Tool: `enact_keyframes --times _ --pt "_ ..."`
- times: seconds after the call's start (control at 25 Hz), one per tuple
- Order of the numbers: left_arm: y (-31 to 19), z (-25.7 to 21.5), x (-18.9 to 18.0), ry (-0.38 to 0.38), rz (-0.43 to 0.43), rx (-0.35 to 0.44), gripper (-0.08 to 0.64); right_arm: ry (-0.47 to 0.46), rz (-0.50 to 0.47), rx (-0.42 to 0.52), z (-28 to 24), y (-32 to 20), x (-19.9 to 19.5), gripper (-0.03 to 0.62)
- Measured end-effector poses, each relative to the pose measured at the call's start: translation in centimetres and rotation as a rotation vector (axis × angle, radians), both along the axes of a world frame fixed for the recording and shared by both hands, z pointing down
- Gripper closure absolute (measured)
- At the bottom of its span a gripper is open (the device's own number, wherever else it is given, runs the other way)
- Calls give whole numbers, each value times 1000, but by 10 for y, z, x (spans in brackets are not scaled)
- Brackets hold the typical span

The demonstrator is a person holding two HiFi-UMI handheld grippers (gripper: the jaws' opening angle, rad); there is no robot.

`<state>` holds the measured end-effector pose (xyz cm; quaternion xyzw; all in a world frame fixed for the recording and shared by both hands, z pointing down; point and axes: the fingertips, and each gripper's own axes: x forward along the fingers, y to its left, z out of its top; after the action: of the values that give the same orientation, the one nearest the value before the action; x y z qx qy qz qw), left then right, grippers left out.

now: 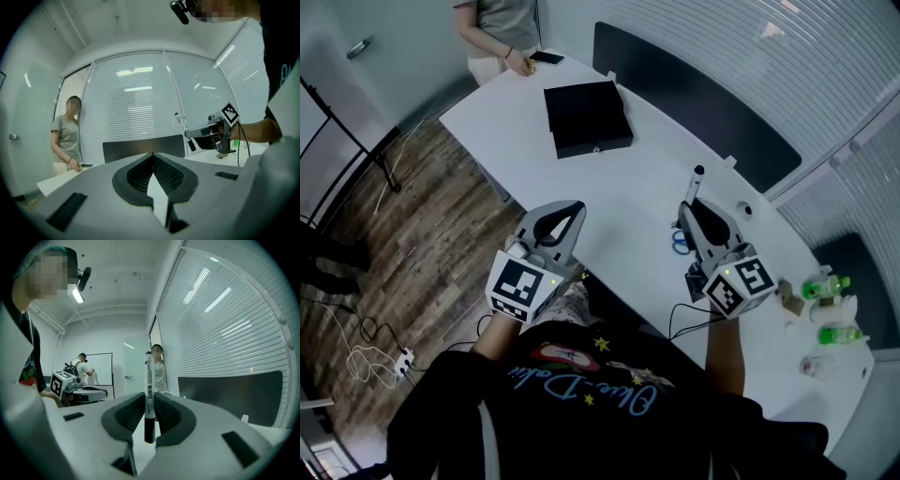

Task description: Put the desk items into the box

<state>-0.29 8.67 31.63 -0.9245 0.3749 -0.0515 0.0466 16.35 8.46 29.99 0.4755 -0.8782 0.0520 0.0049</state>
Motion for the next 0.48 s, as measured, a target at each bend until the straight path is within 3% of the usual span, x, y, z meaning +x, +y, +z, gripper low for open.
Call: enact_keyframes --times 0.48 --pt "-5 -1 -10 0 -33 0 552 -27 -19 10 -1 0 -8 520"
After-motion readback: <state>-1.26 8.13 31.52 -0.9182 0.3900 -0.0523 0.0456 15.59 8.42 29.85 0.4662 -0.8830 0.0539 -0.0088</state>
